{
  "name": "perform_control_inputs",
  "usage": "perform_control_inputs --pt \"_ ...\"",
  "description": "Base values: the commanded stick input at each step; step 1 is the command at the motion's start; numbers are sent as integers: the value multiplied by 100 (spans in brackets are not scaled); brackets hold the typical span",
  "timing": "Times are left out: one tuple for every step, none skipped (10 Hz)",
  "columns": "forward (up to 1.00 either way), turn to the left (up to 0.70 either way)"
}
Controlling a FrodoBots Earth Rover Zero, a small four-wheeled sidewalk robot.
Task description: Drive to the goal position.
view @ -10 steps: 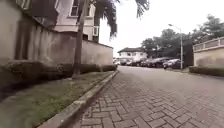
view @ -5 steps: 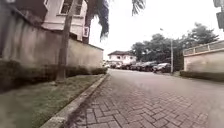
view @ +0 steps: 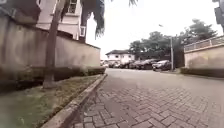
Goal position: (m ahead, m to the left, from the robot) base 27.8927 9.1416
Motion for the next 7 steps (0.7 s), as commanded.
perform_control_inputs --pt "70 0" --pt "70 0" --pt "70 0" --pt "70 0" --pt "70 -35" --pt "70 -35" --pt "70 -30"
